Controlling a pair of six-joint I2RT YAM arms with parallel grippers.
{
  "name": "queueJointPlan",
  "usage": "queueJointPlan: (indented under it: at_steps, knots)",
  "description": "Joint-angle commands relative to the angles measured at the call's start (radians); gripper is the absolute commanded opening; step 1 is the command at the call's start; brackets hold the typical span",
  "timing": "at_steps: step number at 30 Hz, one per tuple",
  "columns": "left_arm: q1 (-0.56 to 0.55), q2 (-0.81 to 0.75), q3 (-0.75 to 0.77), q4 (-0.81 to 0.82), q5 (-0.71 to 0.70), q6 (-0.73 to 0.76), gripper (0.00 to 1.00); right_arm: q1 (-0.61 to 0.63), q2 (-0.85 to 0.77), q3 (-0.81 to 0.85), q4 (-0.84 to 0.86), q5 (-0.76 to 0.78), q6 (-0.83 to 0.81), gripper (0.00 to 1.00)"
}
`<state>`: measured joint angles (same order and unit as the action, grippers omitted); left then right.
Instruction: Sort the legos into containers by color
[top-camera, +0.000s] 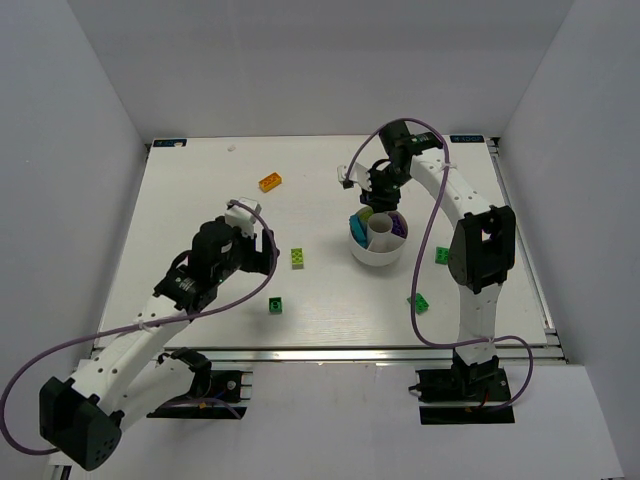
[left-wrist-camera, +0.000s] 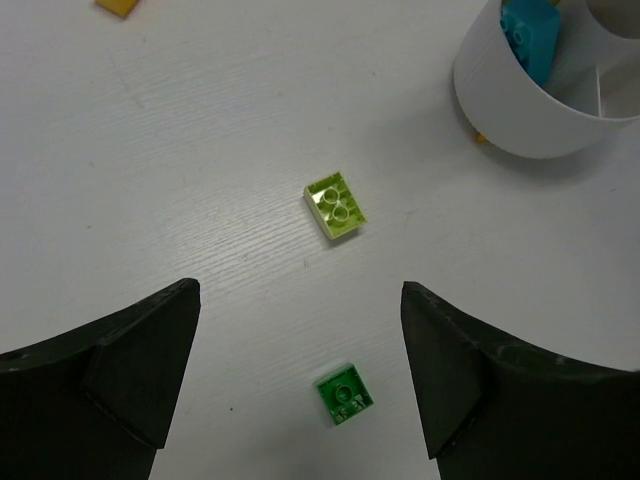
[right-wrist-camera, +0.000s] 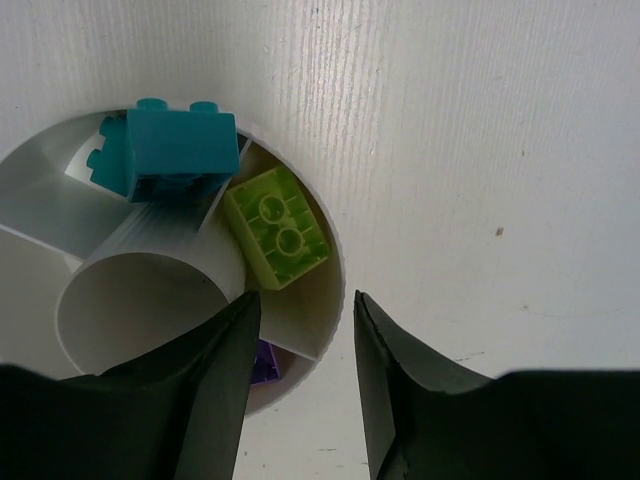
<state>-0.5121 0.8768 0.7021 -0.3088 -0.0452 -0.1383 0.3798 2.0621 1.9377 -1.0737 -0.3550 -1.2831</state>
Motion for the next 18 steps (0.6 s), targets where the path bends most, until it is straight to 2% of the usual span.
queueJointPlan:
  at_steps: [1, 2, 4, 7, 8, 9, 10, 11, 12, 13, 15, 16, 17, 18]
  knots:
    - [0.004, 0.014, 0.034, 0.014, 0.08, -0.001, 0.91, -0.004, -0.043, 0.038, -0.034, 0.002, -0.121, 0.48]
    - [0.004, 0.024, 0.033, 0.022, 0.09, -0.013, 0.9, -0.002, -0.054, 0.037, -0.014, 0.017, -0.101, 0.48]
    - [0.004, 0.073, 0.036, 0.037, 0.131, -0.029, 0.77, -0.008, -0.074, 0.035, 0.087, 0.06, 0.0, 0.43]
    - [0.004, 0.189, 0.082, 0.024, 0.178, -0.066, 0.49, -0.019, -0.141, 0.008, 0.308, 0.15, 0.154, 0.19]
    - [0.004, 0.221, 0.097, 0.016, 0.18, -0.076, 0.31, -0.022, -0.199, -0.043, 0.384, 0.181, 0.297, 0.06]
    - [0.004, 0.282, 0.131, 0.007, 0.179, -0.087, 0.27, -0.033, -0.233, -0.081, 0.458, 0.206, 0.371, 0.0]
    - [0.004, 0.312, 0.148, -0.01, 0.17, -0.121, 0.27, -0.035, -0.276, -0.121, 0.589, 0.246, 0.443, 0.0]
    - [0.004, 0.341, 0.161, -0.019, 0.166, -0.133, 0.31, -0.041, -0.369, -0.17, 0.66, 0.272, 0.608, 0.0]
    - [0.004, 0.365, 0.193, -0.029, 0.151, -0.148, 0.4, -0.051, -0.417, -0.274, 0.717, 0.289, 0.683, 0.02]
    - [-0.006, 0.416, 0.209, -0.045, 0.134, -0.183, 0.52, -0.059, -0.51, -0.322, 0.78, 0.289, 0.746, 0.19]
    - [-0.016, 0.467, 0.244, -0.071, 0.087, -0.217, 0.75, -0.082, -0.601, -0.441, 0.802, 0.246, 0.934, 0.65]
    - [-0.016, 0.49, 0.281, -0.097, 0.074, -0.257, 0.81, -0.085, -0.638, -0.469, 0.793, 0.152, 0.974, 0.73]
    - [-0.016, 0.537, 0.296, -0.111, 0.061, -0.277, 0.83, -0.091, -0.698, -0.495, 0.76, 0.104, 1.011, 0.79]
    - [-0.016, 0.56, 0.313, -0.125, 0.017, -0.293, 0.84, -0.107, -0.724, -0.522, 0.75, 0.065, 1.083, 0.82]
